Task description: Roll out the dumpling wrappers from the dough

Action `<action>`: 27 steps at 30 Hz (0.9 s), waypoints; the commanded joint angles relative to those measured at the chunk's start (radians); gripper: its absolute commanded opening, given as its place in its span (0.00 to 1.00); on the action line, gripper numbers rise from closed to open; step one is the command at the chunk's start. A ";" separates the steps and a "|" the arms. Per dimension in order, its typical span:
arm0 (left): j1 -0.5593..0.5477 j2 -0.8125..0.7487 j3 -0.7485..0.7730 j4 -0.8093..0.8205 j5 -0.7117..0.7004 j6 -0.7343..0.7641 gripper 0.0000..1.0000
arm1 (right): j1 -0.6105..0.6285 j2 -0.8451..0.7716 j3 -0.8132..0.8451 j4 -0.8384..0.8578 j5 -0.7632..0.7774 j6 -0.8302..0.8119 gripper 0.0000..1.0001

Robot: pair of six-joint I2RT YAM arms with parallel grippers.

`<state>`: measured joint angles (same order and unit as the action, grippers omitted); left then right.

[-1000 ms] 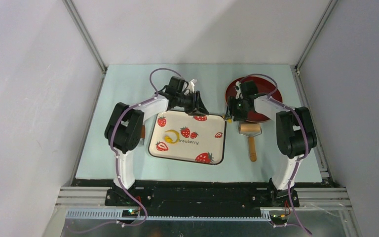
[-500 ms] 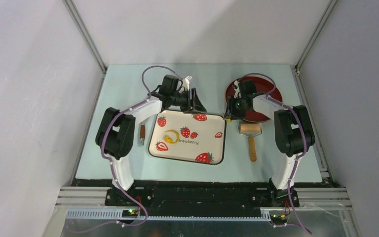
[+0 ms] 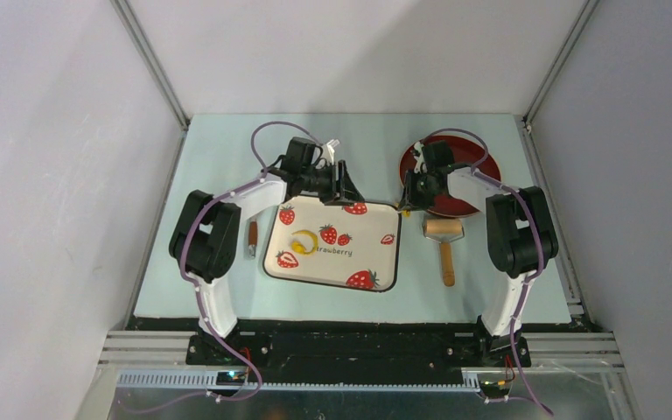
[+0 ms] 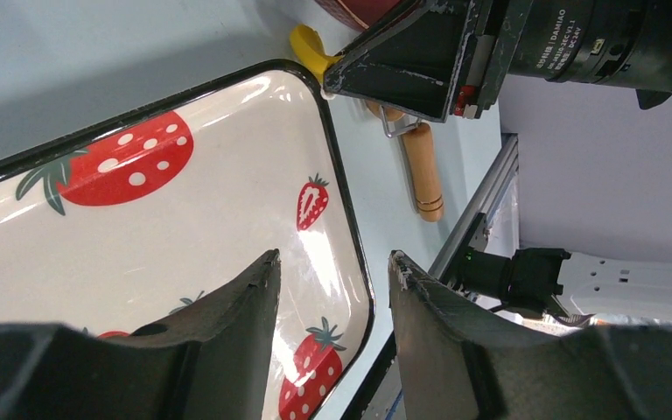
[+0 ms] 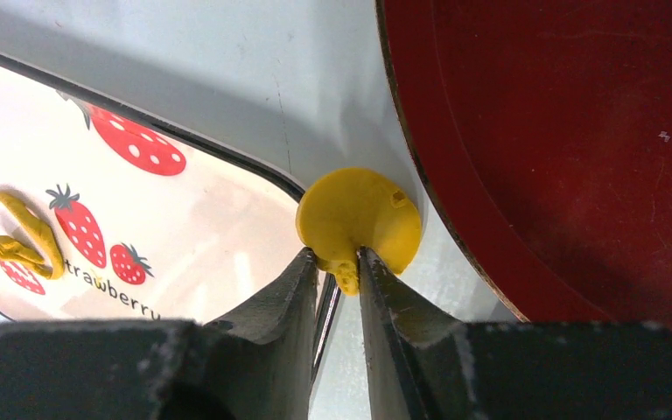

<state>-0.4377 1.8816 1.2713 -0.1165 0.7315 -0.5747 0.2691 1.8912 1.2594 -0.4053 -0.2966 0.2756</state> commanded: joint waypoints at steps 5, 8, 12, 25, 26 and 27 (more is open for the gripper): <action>0.014 -0.047 -0.038 0.036 0.021 0.011 0.53 | -0.005 -0.032 0.045 0.011 -0.011 -0.008 0.23; 0.017 -0.051 -0.053 0.039 0.021 0.014 0.53 | -0.014 -0.047 0.053 0.007 -0.027 -0.002 0.23; 0.021 -0.056 -0.073 0.043 0.022 0.017 0.53 | -0.024 -0.073 0.061 -0.006 -0.052 0.007 0.23; 0.024 -0.061 -0.103 0.055 0.026 0.021 0.53 | -0.161 -0.191 0.084 0.025 -0.296 0.113 0.26; 0.024 -0.061 -0.106 0.056 0.027 0.020 0.53 | -0.172 -0.194 0.088 0.023 -0.293 0.118 0.26; 0.024 -0.062 -0.106 0.056 0.027 0.021 0.53 | -0.192 -0.199 0.097 0.014 -0.286 0.119 0.27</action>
<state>-0.4202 1.8793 1.1732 -0.0898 0.7376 -0.5739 0.1345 1.7496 1.2980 -0.4175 -0.5167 0.3527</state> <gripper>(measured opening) 0.532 0.258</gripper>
